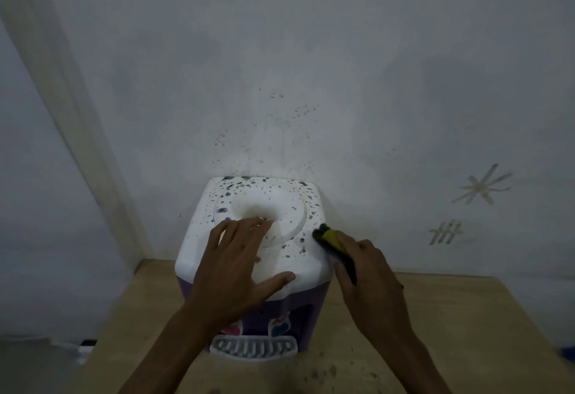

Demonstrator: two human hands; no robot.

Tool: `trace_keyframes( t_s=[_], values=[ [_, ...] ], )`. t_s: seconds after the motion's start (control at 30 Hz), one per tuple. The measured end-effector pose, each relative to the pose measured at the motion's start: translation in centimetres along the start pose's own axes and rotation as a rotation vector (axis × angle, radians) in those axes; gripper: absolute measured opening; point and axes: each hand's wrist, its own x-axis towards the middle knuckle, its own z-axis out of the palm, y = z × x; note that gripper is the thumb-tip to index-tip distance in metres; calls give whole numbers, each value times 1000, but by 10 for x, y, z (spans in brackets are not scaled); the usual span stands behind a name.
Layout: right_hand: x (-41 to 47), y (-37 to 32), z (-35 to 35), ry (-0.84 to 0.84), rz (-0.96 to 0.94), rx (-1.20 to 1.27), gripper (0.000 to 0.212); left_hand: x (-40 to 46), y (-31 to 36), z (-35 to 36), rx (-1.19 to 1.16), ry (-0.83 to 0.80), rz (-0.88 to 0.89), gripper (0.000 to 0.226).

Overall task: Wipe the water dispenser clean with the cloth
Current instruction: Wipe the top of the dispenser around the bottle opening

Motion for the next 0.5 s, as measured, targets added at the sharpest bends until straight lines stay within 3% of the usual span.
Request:
trace_keyframes(
  t_s=[0.27, 0.5],
  values=[
    [-18, -1, 20, 80, -128, -205, 79, 3, -5, 5, 82, 96, 91, 80],
    [-18, 3, 18, 64, -206, -218, 88, 5, -10, 7, 123, 140, 111, 80]
  ],
)
